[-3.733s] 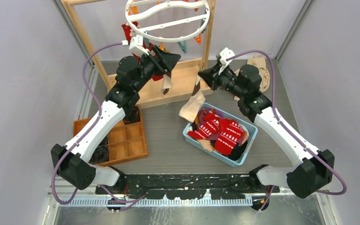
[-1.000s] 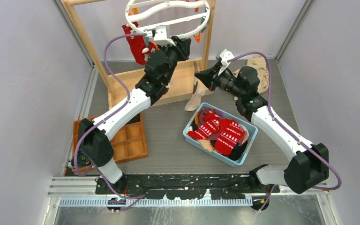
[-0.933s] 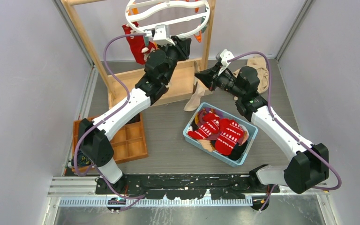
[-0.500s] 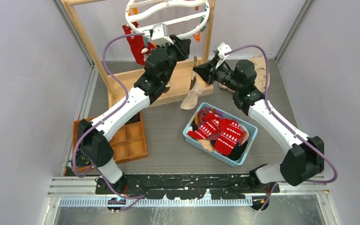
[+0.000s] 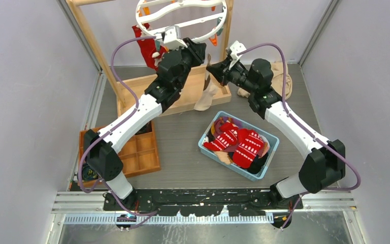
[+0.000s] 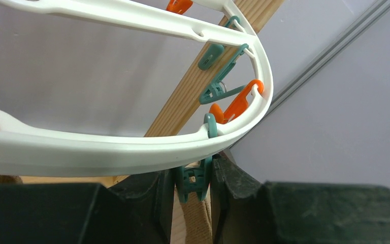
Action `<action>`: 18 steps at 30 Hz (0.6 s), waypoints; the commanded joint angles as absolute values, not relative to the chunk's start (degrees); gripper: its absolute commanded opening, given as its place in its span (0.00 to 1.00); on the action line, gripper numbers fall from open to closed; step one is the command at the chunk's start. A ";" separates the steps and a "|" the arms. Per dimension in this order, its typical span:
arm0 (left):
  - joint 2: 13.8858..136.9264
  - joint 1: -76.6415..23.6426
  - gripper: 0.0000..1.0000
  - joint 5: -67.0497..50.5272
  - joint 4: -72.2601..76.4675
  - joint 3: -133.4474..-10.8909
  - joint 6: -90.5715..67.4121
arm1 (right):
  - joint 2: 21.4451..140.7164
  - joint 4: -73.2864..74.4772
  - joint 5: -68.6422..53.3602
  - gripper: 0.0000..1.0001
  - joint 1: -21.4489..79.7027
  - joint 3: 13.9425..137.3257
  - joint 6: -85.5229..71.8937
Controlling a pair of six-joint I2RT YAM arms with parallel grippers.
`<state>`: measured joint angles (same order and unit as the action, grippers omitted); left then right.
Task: Clip the socks to the hanger
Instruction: Open the clamp at the hanger.
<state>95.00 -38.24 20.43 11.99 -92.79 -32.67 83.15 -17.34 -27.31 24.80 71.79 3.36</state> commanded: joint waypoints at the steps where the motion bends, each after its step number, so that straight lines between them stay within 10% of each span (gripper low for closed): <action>1: 92.42 -37.94 0.04 22.50 13.91 -95.78 -33.42 | 83.90 -19.20 -26.33 0.01 25.16 75.93 4.83; 18: 93.02 -37.90 0.04 22.65 13.28 -96.31 -33.70 | 86.20 -19.48 -27.05 0.01 25.85 79.08 6.15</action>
